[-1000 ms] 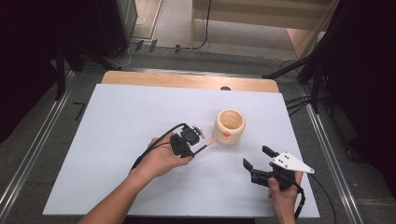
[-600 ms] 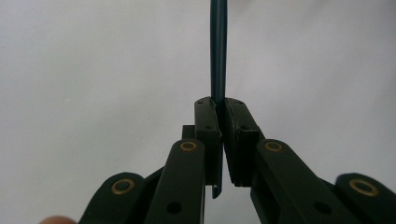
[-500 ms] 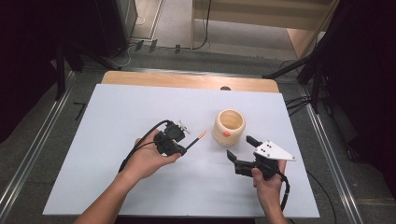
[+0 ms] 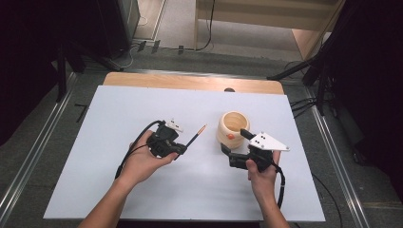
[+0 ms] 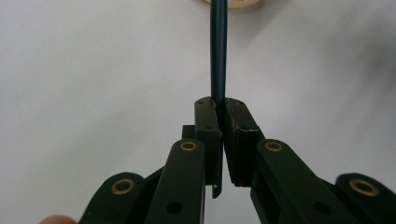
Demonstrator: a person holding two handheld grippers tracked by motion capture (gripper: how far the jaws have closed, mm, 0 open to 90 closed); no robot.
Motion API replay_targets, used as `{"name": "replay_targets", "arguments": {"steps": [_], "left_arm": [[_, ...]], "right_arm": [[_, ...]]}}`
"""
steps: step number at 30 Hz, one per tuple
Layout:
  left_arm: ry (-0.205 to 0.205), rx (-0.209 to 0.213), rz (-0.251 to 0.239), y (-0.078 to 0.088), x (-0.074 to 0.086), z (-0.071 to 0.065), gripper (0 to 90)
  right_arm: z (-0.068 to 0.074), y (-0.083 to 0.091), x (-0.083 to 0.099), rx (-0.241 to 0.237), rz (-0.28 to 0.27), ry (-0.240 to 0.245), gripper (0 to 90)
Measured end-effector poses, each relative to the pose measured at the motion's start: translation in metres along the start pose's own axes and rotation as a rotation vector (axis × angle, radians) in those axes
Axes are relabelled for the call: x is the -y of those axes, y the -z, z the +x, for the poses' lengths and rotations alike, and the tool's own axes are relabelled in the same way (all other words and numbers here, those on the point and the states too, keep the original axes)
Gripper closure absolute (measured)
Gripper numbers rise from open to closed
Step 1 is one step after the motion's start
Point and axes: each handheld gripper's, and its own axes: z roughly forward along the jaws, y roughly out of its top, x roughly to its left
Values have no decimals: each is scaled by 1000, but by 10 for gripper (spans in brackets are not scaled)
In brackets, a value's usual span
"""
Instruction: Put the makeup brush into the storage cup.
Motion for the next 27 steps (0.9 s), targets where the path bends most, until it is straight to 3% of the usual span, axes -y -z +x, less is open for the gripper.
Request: {"name": "replay_targets", "arguments": {"steps": [14,20,27], "left_arm": [[2,-9,-102,2,4,3,860],[1,-17,-158,2,6,1,860],[2,-11,-218,-2,11,-2,860]], "right_arm": [[1,-24,-28,-39,-11,2,146],[5,-29,-32,-37,-2,-3,146],[12,-29,-29,-68,-18,-46,146]]}}
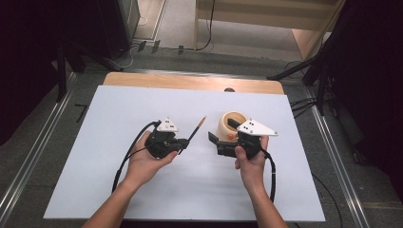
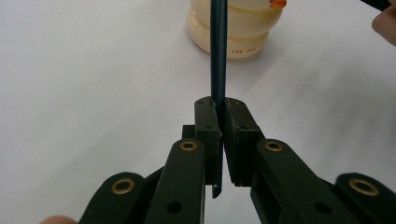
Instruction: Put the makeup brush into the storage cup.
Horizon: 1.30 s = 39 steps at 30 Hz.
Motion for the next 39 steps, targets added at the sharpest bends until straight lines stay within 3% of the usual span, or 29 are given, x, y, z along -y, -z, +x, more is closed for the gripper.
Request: {"name": "replay_targets", "arguments": {"steps": [10,15,22,25,33,34,39], "left_arm": [[-2,20,-55,-5,4,-8,860],[-12,30,-79,-8,5,-12,860],[-25,41,-110,-8,7,-18,860],[-26,43,-120,-10,8,-20,860],[-43,46,-133,-12,9,-24,860],[-46,43,-134,-12,9,-25,860],[-45,45,-135,-13,10,-26,860]], "right_arm": [[10,-7,1,-51,3,-45,147],[15,-12,2,-25,25,-46,157],[17,-17,3,-30,37,-97,189],[17,-18,3,-59,35,-116,232],[18,-21,6,-61,29,-137,324],[19,-21,7,-57,22,-138,394],[20,-20,9,-48,15,-141,496]]}}
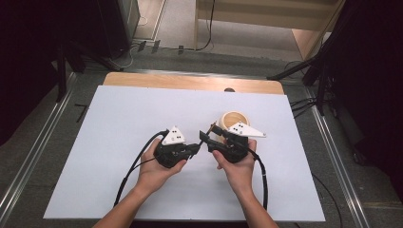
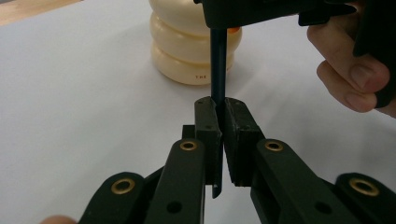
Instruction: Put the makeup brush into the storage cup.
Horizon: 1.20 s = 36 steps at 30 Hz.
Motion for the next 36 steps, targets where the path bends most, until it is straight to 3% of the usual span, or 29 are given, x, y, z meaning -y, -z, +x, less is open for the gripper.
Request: {"name": "replay_targets", "arguments": {"steps": [13,18,22,23,24,27,36], "left_arm": [[-5,9,7,-2,1,-1,860],[-6,11,12,-3,1,-2,859],[5,26,25,-6,1,-1,857],[13,34,26,-6,2,-1,900],[17,44,21,-6,2,-1,881],[16,68,2,-5,1,-2,689],[32,76,-62,15,5,6,554]], "right_arm": [[-3,0,5,0,-9,-65,683],[-3,0,6,4,-7,-65,739],[1,0,6,-29,-13,-64,807],[2,0,6,-40,-11,-71,840],[3,0,6,-29,-11,-70,846],[3,3,4,-47,-30,-69,846],[0,10,-4,-32,-48,-40,846]]}}
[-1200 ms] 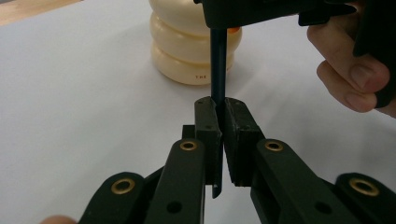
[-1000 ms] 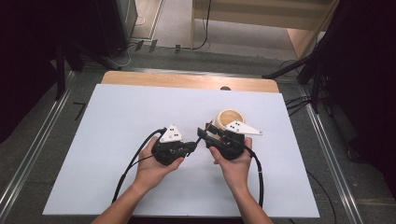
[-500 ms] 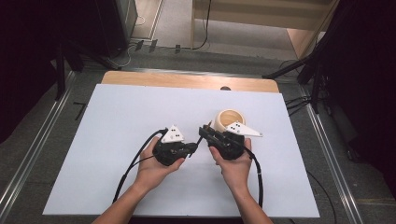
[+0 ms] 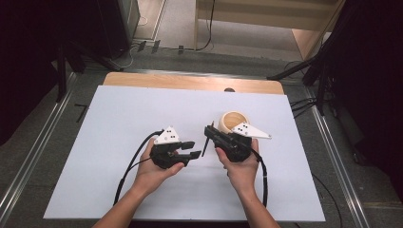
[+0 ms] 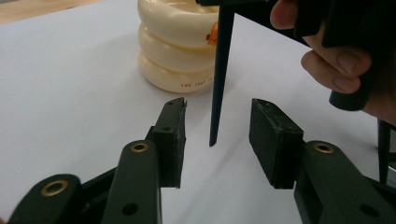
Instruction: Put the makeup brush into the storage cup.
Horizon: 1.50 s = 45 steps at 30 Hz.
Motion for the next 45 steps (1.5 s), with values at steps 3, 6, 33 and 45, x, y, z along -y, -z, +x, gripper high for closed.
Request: {"name": "replay_targets", "arguments": {"steps": [3,6,33,45], "left_arm": [[-4,-12,-7,7,5,3,454],[10,-28,-33,14,12,6,321],[54,-124,-193,70,49,36,0],[41,-175,-221,89,58,44,0]], "right_arm": [[-2,3,-4,9,-9,8,846],[-4,6,-6,20,-23,16,846],[-24,28,-26,131,-97,71,846],[-32,40,-33,152,-130,71,846]]}}
